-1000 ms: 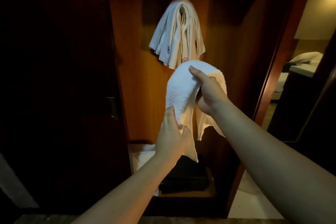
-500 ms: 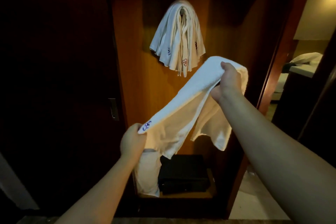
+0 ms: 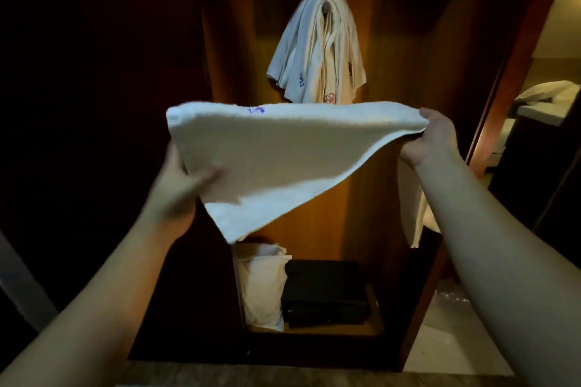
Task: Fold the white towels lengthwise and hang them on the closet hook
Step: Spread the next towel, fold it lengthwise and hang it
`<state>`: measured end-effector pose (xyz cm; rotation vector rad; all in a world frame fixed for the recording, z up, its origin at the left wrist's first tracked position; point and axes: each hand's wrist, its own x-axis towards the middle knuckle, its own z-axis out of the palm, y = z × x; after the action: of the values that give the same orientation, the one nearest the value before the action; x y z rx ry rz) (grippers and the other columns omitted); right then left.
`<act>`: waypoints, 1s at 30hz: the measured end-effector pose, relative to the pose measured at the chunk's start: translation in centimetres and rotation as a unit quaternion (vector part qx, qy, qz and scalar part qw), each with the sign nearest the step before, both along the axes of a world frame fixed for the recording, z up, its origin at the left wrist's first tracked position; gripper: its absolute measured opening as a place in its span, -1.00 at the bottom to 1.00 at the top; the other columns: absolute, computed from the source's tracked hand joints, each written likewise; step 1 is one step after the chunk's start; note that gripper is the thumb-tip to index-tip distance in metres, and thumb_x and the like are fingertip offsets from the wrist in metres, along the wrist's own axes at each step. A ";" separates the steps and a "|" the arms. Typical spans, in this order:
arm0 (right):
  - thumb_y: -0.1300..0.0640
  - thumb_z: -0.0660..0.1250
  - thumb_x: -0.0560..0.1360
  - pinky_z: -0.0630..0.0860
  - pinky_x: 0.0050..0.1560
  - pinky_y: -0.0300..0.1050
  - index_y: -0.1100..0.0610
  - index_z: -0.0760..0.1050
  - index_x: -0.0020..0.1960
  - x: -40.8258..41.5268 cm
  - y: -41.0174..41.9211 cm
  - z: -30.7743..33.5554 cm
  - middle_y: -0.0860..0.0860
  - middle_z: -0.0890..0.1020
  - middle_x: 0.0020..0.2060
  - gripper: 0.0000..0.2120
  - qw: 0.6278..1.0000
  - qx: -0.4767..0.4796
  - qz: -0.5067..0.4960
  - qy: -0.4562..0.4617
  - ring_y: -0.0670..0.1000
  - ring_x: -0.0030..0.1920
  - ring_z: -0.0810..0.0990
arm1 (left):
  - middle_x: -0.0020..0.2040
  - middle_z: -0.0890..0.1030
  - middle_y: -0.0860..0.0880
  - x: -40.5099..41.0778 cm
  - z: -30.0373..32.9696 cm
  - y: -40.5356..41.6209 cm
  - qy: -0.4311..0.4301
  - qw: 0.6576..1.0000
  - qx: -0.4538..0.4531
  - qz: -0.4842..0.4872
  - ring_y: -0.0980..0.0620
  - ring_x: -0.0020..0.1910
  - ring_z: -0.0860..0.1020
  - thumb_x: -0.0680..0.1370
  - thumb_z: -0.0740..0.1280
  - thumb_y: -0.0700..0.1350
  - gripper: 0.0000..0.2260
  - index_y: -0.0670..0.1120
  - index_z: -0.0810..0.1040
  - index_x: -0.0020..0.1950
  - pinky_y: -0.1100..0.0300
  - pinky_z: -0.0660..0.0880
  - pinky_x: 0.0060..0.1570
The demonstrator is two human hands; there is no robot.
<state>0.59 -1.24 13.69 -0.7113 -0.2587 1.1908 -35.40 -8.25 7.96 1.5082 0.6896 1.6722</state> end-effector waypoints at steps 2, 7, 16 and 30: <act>0.20 0.31 0.56 0.64 -0.13 0.02 0.19 0.51 0.29 -0.1 0.1 -0.5 0.14 0.63 0.09 -0.69 1.000 -0.012 0.017 -0.007 0.17 0.03 0.66 | 0.02 0.68 0.11 1.3 -2.2 -0.6 0.115 0.990 -0.075 0.016 0.11 0.07 0.64 0.25 0.57 -0.15 -0.43 -0.02 0.56 0.25 0.25 0.57 0.00; 0.18 0.17 0.65 0.64 -0.26 0.05 0.24 0.43 0.37 -0.1 -0.2 -2.4 0.21 0.66 0.12 -0.68 0.999 -0.021 0.040 -0.009 0.20 0.02 0.67 | -0.14 0.71 0.07 -0.6 -2.8 -0.4 0.061 0.992 -0.047 0.099 0.11 -0.18 0.66 0.37 0.40 -0.26 -0.71 0.11 0.70 -0.07 0.23 0.57 -0.28; 0.17 0.15 0.68 0.66 -0.09 0.17 0.25 0.43 0.40 -0.1 0.0 -3.7 0.24 0.67 0.13 -0.67 0.995 -0.023 0.081 -0.048 0.24 0.10 0.68 | -0.06 0.67 0.07 -1.7 -1.4 -0.7 0.020 0.998 0.001 0.061 0.00 -0.06 0.64 0.47 0.30 -0.37 -0.66 0.06 0.70 -0.15 0.17 0.60 -0.24; 0.11 0.15 0.69 0.69 -0.11 0.04 0.25 0.51 0.32 2.3 0.1 -5.8 0.18 0.71 0.08 -0.68 0.992 -0.037 0.079 -0.096 0.15 0.00 0.73 | 0.10 0.60 -0.09 -1.6 -4.2 -1.4 0.113 0.986 -0.117 0.019 -0.27 0.04 0.58 0.48 0.05 -0.52 -0.52 -0.05 0.56 -0.37 0.05 0.57 -0.34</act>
<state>2.90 -1.09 7.87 -0.8846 -0.4392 1.2888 -36.99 -9.65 3.73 1.5340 1.0054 1.4024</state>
